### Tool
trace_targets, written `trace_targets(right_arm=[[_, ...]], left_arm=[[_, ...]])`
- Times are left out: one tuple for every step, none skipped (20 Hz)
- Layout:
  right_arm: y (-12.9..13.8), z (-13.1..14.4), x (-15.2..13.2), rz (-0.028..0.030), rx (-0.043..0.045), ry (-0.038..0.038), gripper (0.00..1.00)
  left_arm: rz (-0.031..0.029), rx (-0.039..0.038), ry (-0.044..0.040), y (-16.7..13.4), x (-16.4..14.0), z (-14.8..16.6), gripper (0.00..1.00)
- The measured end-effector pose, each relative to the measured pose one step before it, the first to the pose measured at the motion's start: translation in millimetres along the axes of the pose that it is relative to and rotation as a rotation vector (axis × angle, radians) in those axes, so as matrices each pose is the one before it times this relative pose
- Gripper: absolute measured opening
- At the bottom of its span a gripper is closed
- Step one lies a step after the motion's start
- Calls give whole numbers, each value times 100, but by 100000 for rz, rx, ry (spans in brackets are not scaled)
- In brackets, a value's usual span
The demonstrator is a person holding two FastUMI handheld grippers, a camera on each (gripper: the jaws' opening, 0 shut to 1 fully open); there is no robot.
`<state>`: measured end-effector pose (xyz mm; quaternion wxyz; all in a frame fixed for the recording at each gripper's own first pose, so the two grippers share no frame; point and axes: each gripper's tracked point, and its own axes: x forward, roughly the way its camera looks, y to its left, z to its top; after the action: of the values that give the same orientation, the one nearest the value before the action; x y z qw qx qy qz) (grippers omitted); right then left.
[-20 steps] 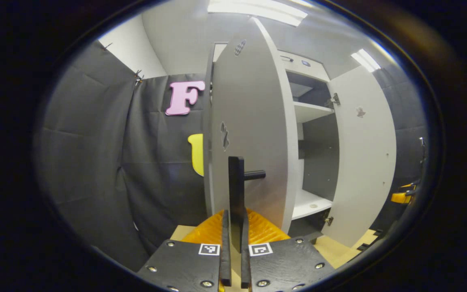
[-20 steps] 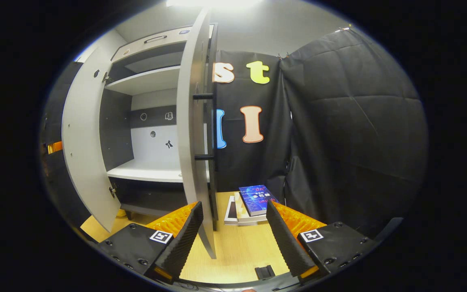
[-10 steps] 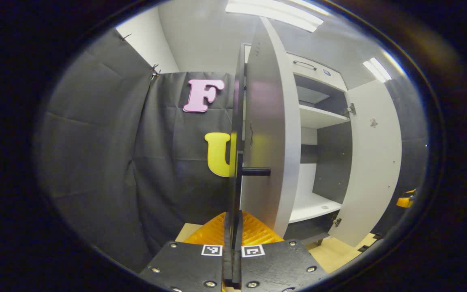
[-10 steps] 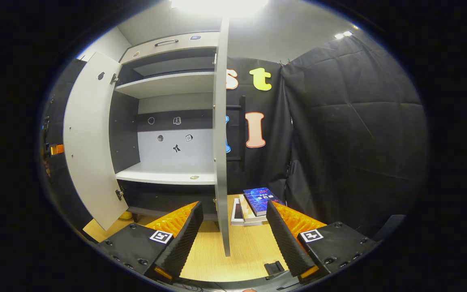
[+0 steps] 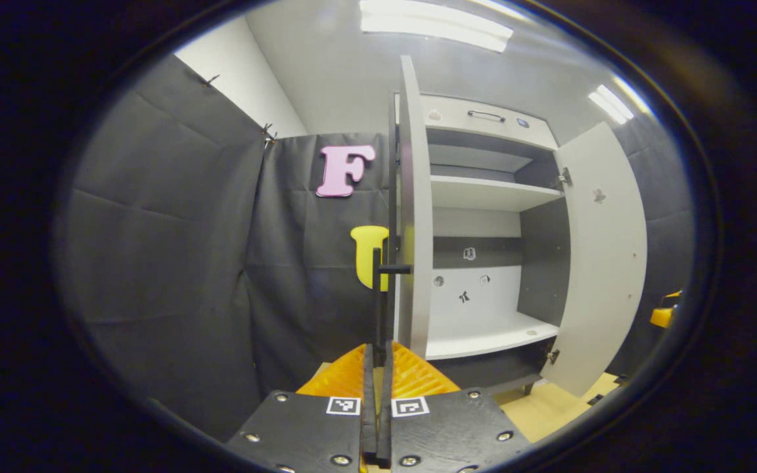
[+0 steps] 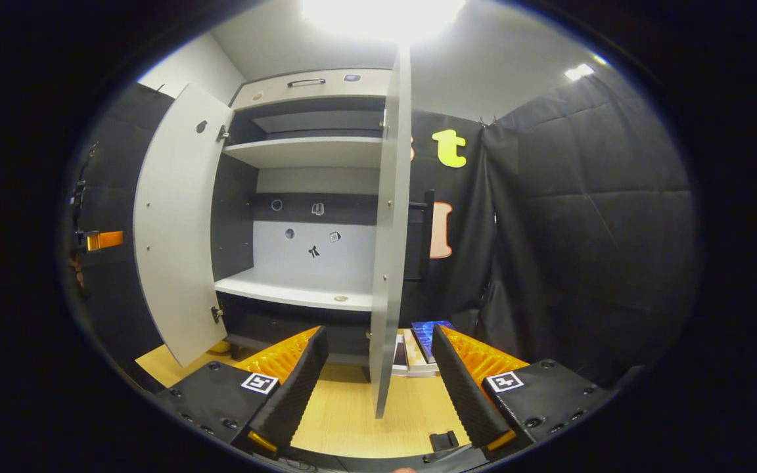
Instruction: Open the right door of the double-door shoe cabinet with the right hand, and open the left door with the left hand.
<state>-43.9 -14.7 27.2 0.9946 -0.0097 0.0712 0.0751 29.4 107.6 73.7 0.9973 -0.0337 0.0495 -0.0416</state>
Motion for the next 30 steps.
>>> trace_targets(right_arm=[[227, 30, -373, 1125, 924, -950, 99], [364, 80, -246, 1447, 686, -790, 99], [237, -65, -216, 1191, 290, -312, 99], [76, -125, -255, 744, -133, -18, 99], [95, -223, -317, 421, -334, 195, 99], [184, -194, -270, 733, -140, 3, 99], [164, -116, -291, 644, 354, -12, 99], [149, 3, -362, 861, 549, -343, 94], [70, 22, -287, 460, 440, -448, 99], [14, 77, -334, -302, 22, -567, 99], [-131, 37, -267, -800, -410, -717, 99], [-55, 64, -232, -521, -195, -642, 99], [179, 12, -138, 236, 298, -496, 99], [278, -72, -137, 565, 576, -265, 99], [172, -166, -190, 562, 398, 20, 94], [127, -121, -150, 296, -26, 185, 94], [87, -194, -126, 315, -469, 328, 94], [112, -52, -142, 8, -602, -20, 99], [169, -80, -101, 9, -500, -185, 99], [131, -70, -43, 121, -86, -193, 99], [185, -108, -3, 243, 534, -200, 99], [282, -57, 27, 676, 822, 66, 99], [195, -64, 76, 341, 712, -34, 94], [84, -68, 30, 142, 308, 74, 94], [123, 17, 68, 116, 103, -98, 94], [118, -38, 98, 54, 25, 77, 99], [138, -31, 141, 171, 80, 87, 99], [148, -68, 127, 268, 68, 120, 99], [103, -38, 92, 191, 26, 193, 99], [61, -30, 80, 121, 31, 135, 99]], left_arm=[[1433, 1781, 508, -274, -1083, -292, 0], [939, 1704, 683, -315, -1225, -419, 2], [-321, 1353, -127, -666, -1098, -102, 5], [19, 1139, -463, -613, -1029, -149, 3], [116, 995, -80, -529, -946, -148, 0], [288, 697, -61, -454, -941, -312, 0], [-27, 189, 17, -426, -734, -173, 0], [-243, -106, 287, -550, -788, -388, 2], [-93, -324, 341, -536, -801, -378, 2], [-183, -388, 227, -467, -683, -262, 2], [-112, -517, 433, -407, -744, -492, 2], [204, -463, 550, -158, -596, -407, 2], [161, -537, 555, -298, -619, -521, 2], [-125, -236, 294, -337, -529, -355, 2], [128, -84, 446, -209, -431, -297, 2], [697, -227, 665, -86, -475, -441, 2], [6, -499, 542, -139, -382, -372, 2], [-60, -242, 769, -217, -273, -501, 2], [425, 72, 540, 37, -200, -471, 2], [693, 218, 636, 144, -280, -476, 2], [444, 438, 606, 14, -113, -360, 2], [435, 546, 463, -10, -109, -274, 0], [158, 711, 104, 4, -35, -88, 2], [417, 719, -282, 76, -13, -33, 0], [14, 393, -523, -59, -18, 144, 2], [-110, 176, -776, -105, 234, -2, 7], [654, -1, -820, 59, 141, 142, 18], [624, -201, -455, 126, 109, -49, 20], [160, -241, -226, -89, 159, -16, 31], [114, -204, -61, -52, 41, -128, 42]])
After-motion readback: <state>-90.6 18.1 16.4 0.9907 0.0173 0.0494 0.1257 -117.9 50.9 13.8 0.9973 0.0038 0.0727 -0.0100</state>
